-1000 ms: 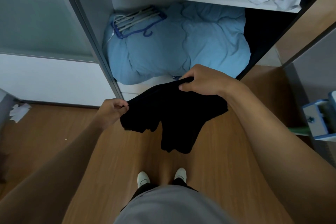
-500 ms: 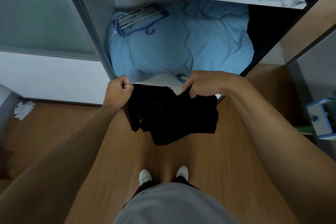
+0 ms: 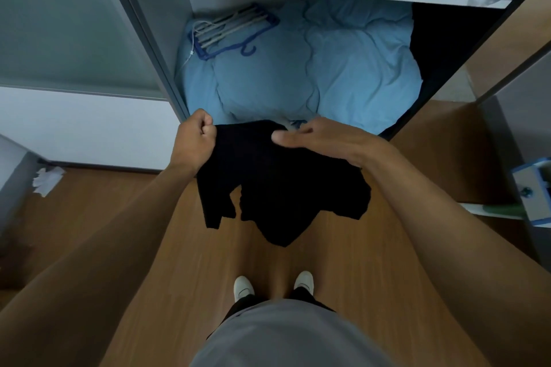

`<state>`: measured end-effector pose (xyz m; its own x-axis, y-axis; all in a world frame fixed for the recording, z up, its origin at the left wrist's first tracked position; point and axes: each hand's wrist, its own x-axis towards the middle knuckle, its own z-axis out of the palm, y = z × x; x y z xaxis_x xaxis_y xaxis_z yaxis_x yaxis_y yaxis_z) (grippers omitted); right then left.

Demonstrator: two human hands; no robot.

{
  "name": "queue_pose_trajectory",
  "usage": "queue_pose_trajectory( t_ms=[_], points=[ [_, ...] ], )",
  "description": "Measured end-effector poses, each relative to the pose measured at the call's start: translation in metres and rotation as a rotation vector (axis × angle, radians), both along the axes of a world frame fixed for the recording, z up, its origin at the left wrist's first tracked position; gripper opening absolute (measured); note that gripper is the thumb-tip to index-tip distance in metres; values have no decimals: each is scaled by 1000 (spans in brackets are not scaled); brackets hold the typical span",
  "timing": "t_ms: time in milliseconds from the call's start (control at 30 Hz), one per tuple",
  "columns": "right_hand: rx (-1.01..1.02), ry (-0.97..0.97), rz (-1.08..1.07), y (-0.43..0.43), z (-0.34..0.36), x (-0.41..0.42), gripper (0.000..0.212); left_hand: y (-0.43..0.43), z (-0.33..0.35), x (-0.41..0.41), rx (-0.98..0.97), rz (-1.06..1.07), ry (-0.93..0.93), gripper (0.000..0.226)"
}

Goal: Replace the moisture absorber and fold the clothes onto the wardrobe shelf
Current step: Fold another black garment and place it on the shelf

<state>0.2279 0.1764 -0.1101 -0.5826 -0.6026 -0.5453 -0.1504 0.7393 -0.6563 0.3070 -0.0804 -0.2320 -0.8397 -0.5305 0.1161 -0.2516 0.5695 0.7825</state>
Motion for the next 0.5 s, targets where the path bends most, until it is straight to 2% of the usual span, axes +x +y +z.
queue_pose_trajectory(
  t_ms=[33,100,233,300,500],
  points=[
    [57,18,83,-1,1,0,62,1,1,-2,-10,-17,-6,10],
    [137,66,216,-4,4,0,63,3,3,-6,-30,-52,-35,10],
    [137,152,357,-7,8,-2,19,5,5,-16,-37,-129,-108,12],
    [116,143,386,-9,10,-1,9,8,6,-23,-12,-155,-128,13],
    [94,111,454,-15,10,-2,33,39,21,-41,99,-215,-119,20]
  ],
)
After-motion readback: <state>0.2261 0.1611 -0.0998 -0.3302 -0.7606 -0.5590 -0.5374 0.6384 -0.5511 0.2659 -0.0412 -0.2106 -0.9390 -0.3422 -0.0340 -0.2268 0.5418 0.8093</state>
